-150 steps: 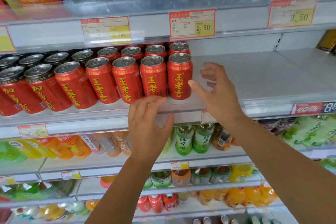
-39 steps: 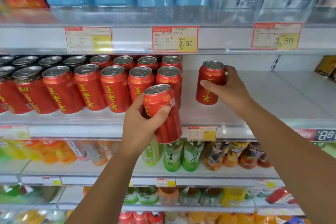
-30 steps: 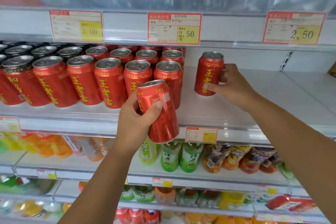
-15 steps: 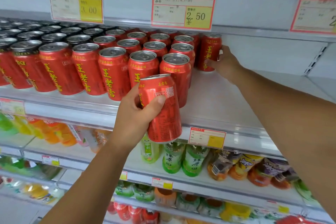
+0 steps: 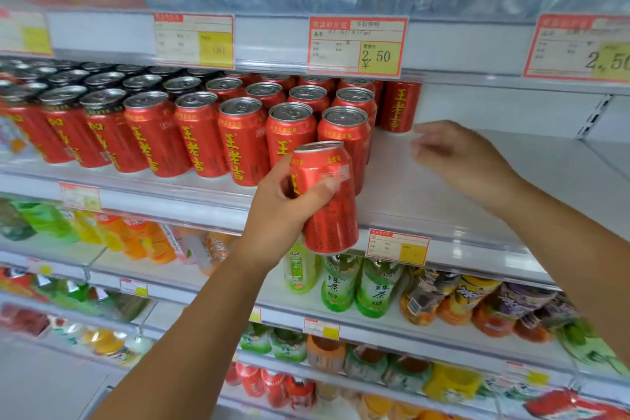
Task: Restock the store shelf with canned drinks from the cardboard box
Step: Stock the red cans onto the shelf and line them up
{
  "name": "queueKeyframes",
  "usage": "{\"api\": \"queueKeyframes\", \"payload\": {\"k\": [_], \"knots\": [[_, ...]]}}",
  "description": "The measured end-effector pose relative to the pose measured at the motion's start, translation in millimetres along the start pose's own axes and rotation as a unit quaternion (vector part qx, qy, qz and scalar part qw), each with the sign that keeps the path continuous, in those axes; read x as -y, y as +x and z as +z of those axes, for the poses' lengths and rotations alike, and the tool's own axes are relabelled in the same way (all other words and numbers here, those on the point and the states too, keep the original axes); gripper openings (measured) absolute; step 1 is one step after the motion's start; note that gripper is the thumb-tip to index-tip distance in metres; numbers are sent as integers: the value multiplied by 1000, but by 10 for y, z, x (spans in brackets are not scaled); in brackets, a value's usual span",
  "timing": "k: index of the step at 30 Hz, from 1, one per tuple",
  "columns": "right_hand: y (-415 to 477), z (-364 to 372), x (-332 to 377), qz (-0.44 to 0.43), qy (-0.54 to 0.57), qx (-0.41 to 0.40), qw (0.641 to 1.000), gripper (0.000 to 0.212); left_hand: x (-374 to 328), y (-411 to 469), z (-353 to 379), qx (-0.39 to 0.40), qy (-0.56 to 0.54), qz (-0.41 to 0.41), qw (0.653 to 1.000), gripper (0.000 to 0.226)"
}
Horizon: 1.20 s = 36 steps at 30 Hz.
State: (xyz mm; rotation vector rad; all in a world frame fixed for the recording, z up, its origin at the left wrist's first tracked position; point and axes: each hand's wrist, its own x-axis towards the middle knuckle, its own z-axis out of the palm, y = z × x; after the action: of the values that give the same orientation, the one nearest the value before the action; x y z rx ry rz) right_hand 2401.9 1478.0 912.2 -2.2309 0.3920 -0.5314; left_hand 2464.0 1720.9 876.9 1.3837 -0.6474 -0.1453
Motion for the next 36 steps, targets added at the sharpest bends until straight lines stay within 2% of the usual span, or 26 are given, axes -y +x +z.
{"api": "queueKeyframes", "payload": {"k": [3,6,8,10,14,16,17,19,21,26,29,36], "knots": [[-589,-5,124,-32,72,89,993,42,-71,-67,95,0,-21,-8,1000,42],[-905,59,246,-37,92,134,986,66,-158,-126,262,6,-35,2,999,44],[-996,146,325,-42,86,121,988,82,-220,-136,400,14,-32,12,999,50],[-1018,238,363,-50,84,78,992,86,-255,-109,537,14,-24,24,999,57],[-949,230,392,-43,84,-37,995,77,-260,-36,616,39,26,61,997,68],[-848,145,365,-29,77,-57,995,73,-164,1,482,43,116,92,988,66],[-779,102,338,-18,71,-64,995,72,-85,16,380,27,186,101,977,63],[-612,49,258,3,65,-68,996,72,111,28,166,-9,335,127,934,52],[-442,45,166,23,66,-58,996,70,322,38,35,-20,414,181,892,49],[-20,113,-24,50,81,-31,995,75,651,58,-53,1,426,271,863,39],[217,181,-119,65,57,-24,996,80,674,58,-48,0,425,280,861,38],[632,292,-216,75,55,-76,993,88,696,43,-42,-3,434,285,855,40]]}}
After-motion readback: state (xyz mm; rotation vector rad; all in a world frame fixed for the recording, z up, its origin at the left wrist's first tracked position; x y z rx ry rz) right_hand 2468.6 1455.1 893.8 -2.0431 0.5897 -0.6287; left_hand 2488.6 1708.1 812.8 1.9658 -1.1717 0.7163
